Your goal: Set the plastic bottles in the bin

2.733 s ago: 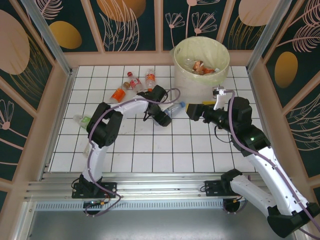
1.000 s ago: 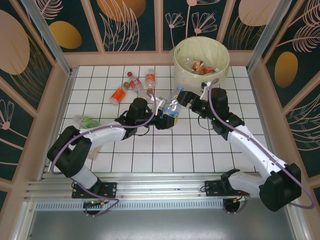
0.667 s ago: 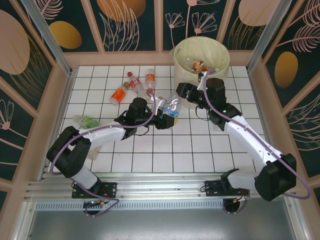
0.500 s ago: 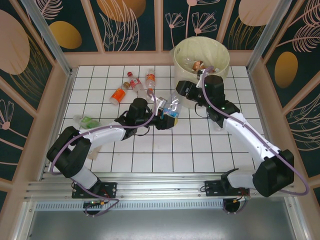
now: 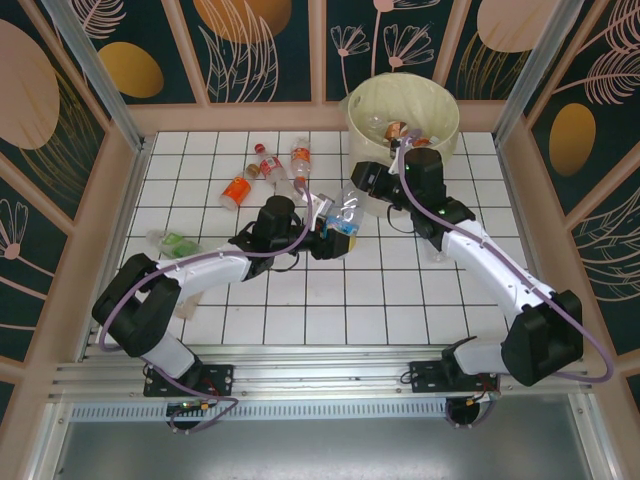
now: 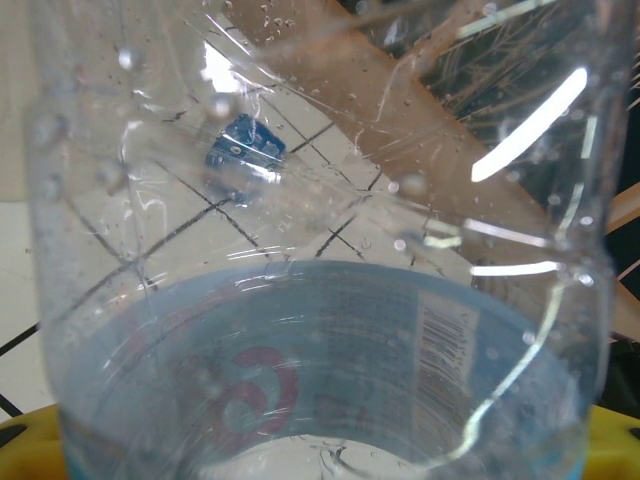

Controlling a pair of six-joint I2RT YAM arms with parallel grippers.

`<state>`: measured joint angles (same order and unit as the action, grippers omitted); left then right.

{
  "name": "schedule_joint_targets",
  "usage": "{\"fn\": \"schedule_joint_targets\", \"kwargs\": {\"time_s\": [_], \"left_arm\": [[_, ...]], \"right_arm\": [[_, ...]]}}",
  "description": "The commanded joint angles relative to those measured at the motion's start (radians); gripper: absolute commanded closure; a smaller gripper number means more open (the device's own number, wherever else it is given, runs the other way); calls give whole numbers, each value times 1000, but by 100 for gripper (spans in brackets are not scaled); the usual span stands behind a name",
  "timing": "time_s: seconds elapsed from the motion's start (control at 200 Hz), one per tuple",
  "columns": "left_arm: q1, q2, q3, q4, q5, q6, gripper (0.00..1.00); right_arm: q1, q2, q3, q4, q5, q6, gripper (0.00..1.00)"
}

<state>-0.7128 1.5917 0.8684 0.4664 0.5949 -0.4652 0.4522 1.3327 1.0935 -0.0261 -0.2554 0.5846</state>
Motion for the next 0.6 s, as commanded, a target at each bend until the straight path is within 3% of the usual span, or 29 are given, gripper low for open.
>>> {"fn": "schedule_joint_targets", "kwargs": {"time_s": [0.0,0.1,0.22,0.595], "left_arm": [[-5,-22,-4,0,17,13,39],[-5,-21,-3,-3,17,13,39],[-5,-19,1,-5,19,13,39],[-5,-12,16,-15,22,12,37]], "right_arm": [[-4,14,39,4,-35,-11,53],[-4,19,39,4,-39,-14,54],[-4,20,41,1,-37,-16,63],[-4,23,49,-8,-36,-22,73]]}}
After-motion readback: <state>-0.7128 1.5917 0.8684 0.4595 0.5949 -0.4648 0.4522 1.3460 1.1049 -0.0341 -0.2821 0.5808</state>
